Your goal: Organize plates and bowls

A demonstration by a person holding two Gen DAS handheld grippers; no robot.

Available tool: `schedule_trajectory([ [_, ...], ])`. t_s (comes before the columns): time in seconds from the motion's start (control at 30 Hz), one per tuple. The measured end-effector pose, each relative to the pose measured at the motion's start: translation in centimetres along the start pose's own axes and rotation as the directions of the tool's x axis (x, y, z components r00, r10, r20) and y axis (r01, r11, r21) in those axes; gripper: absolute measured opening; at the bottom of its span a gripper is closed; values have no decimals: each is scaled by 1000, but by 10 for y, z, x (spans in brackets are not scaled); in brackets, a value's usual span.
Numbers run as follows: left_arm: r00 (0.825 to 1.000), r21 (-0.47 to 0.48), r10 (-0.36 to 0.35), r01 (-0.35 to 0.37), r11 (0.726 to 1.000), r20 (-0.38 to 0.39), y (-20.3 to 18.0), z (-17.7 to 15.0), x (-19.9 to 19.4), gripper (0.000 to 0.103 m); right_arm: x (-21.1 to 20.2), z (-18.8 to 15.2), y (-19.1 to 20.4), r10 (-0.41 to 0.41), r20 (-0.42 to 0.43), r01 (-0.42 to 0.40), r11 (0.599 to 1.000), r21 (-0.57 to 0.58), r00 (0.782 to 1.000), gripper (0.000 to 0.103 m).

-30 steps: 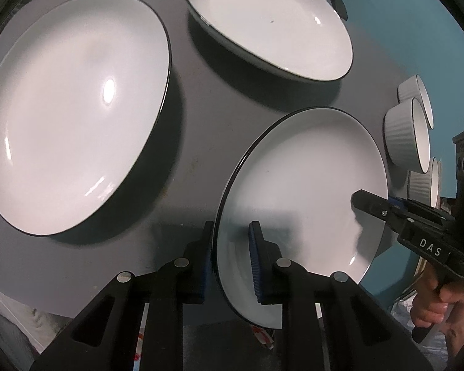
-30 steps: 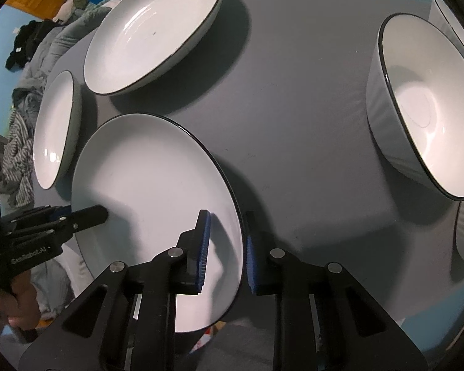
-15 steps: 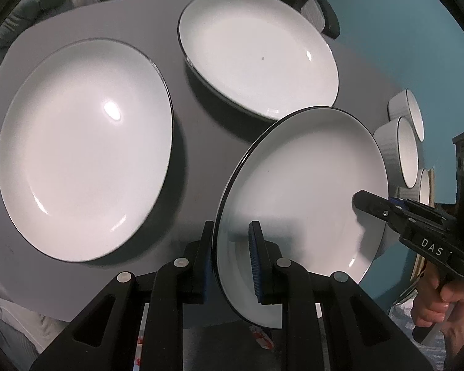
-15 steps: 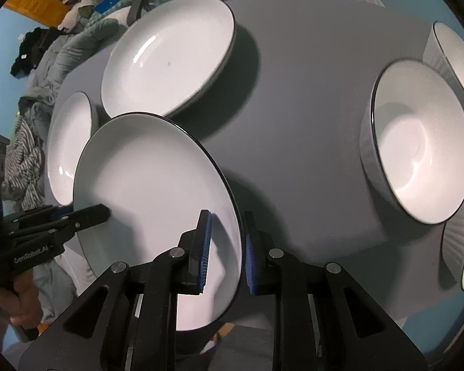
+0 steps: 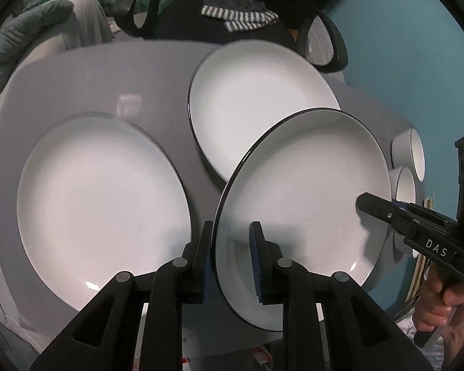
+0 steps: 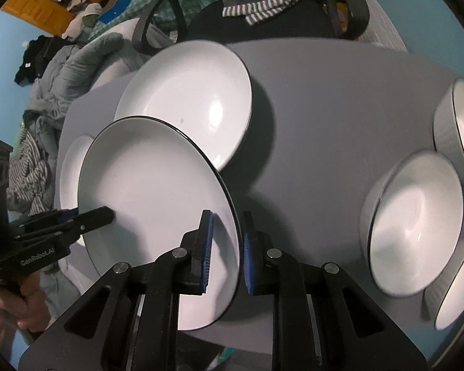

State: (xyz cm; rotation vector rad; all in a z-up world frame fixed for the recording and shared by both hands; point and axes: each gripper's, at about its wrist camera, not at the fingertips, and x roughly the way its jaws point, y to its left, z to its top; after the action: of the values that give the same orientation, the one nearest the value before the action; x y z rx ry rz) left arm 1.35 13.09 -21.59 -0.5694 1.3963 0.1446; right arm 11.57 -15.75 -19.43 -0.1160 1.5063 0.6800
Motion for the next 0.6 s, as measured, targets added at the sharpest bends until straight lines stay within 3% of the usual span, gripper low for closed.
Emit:
schedule_trajectory([
  [0.6,997,-23,74,-73,997,21,0,74,12,22,22,69,6,15,-22,-15,1000,2,1000,18],
])
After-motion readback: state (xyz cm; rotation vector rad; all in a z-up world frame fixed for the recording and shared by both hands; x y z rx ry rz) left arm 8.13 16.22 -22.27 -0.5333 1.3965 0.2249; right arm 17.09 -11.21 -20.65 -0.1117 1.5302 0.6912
